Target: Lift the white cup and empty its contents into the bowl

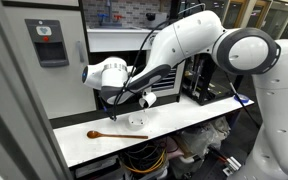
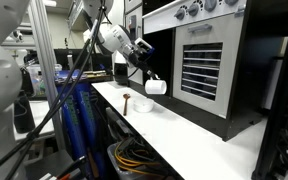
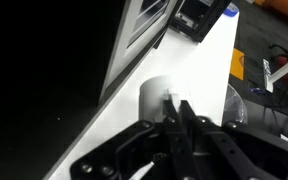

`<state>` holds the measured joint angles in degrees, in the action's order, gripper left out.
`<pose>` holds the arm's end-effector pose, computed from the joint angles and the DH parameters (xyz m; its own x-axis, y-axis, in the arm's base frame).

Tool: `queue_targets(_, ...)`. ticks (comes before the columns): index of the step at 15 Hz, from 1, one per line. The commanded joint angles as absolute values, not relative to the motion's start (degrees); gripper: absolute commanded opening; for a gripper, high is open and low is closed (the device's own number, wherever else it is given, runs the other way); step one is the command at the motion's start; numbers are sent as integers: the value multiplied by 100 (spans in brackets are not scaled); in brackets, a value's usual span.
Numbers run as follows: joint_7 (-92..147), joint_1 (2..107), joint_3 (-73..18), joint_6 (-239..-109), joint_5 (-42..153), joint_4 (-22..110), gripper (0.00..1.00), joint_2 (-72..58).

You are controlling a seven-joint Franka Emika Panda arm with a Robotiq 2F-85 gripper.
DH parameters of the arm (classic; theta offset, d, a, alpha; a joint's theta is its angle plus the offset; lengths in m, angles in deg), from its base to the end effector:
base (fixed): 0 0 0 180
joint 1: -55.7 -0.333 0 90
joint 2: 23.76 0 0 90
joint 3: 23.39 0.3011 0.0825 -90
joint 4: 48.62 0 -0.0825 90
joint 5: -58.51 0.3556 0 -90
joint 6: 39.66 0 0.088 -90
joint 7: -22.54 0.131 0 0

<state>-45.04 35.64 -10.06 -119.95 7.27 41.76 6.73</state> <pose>0.5531 0.2091 0.3222 -0.3762 0.5012 -0.7793 0.9264 0.1890 -0.3257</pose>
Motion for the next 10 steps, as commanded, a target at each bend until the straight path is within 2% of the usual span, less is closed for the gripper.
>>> queue_targets(1,-4688,3517,-949,-11826,629,3839,2,859)
queue_targets(10,-4895,3426,-966,-11747,610,3711,2,935)
